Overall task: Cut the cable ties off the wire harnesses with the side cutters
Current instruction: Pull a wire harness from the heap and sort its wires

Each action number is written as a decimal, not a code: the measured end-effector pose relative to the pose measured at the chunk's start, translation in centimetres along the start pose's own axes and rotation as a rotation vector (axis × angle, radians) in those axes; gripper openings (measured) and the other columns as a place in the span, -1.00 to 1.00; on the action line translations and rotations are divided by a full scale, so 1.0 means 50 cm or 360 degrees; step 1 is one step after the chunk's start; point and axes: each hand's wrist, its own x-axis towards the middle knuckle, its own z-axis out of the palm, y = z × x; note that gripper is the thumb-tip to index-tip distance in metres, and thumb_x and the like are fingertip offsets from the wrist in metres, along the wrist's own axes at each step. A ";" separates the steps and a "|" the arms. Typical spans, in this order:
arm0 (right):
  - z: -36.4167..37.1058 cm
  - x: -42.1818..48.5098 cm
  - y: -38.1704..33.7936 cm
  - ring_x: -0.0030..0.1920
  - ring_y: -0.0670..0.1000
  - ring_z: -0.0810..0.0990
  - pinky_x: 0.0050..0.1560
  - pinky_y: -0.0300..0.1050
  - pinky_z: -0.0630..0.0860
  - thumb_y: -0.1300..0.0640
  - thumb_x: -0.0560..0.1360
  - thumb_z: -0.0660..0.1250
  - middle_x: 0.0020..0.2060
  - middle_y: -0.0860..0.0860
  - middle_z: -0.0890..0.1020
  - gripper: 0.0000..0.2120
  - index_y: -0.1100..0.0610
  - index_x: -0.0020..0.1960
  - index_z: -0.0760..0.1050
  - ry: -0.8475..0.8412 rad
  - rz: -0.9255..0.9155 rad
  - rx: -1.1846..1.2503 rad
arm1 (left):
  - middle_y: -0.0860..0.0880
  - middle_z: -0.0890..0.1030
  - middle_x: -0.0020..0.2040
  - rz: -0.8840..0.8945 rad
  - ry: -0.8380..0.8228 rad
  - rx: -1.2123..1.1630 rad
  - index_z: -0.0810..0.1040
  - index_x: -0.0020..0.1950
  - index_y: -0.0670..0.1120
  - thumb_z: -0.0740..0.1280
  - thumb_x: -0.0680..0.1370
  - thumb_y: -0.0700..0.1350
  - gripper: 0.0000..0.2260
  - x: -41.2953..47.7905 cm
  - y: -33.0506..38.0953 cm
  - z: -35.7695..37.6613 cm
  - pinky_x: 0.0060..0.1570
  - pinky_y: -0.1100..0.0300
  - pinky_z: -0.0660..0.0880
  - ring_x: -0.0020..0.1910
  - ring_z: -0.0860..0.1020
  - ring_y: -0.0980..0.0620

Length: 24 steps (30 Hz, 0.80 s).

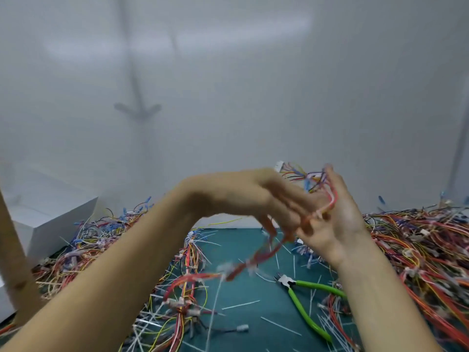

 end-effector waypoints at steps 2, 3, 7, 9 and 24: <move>-0.004 0.001 -0.004 -0.12 0.14 0.65 0.05 0.01 0.58 -0.07 0.42 0.36 -0.03 0.20 0.68 -0.61 0.21 0.07 0.64 0.0023 0.0043 -0.0081 | -0.01 0.71 0.05 -0.0106 -0.0129 0.0111 0.64 0.22 -0.10 0.30 0.57 -0.30 -0.73 -0.006 -0.031 0.000 0.16 0.04 0.51 0.01 0.63 0.11; -0.005 0.000 -0.005 -0.22 0.12 0.65 -0.07 -0.04 0.59 0.02 0.34 0.38 -0.10 0.18 0.69 -0.64 0.23 0.03 0.63 0.0025 0.0033 -0.0118 | 0.04 0.72 0.01 -0.0203 -0.0113 0.0123 0.67 0.16 -0.09 0.29 0.57 -0.29 -0.75 -0.011 -0.047 -0.005 0.15 0.10 0.51 0.01 0.62 0.14; -0.006 -0.001 -0.001 -0.37 0.01 0.65 -0.28 -0.17 0.58 0.31 0.40 0.23 -0.11 0.16 0.72 -0.75 0.27 -0.01 0.63 0.0005 -0.0075 -0.0248 | -0.03 0.71 -0.02 -0.0769 0.0356 0.0444 0.69 0.06 -0.15 0.22 0.55 -0.31 -0.74 -0.018 -0.151 -0.032 0.06 0.20 0.49 0.00 0.61 0.07; 0.000 0.000 0.005 -0.41 -0.02 0.60 -0.32 -0.21 0.58 0.39 0.48 0.12 -0.06 0.19 0.72 -0.70 0.27 0.01 0.61 0.0025 -0.0190 -0.0345 | -0.12 0.66 0.06 -0.0954 0.0734 0.0808 0.61 0.10 -0.16 0.29 0.54 -0.25 -0.82 -0.024 -0.214 -0.034 0.05 0.15 0.49 0.05 0.58 -0.06; -0.010 -0.004 -0.021 -0.55 -0.08 0.35 -0.50 -0.24 0.37 0.39 0.47 0.04 -0.24 0.08 0.71 -0.68 0.18 -0.03 0.54 0.0377 -0.0721 -0.0238 | 0.07 0.68 -0.34 -0.0704 0.0989 0.0544 0.70 -0.21 0.05 0.40 0.52 0.04 -0.85 -0.135 -0.344 -0.050 -0.31 0.34 0.46 -0.38 0.59 0.20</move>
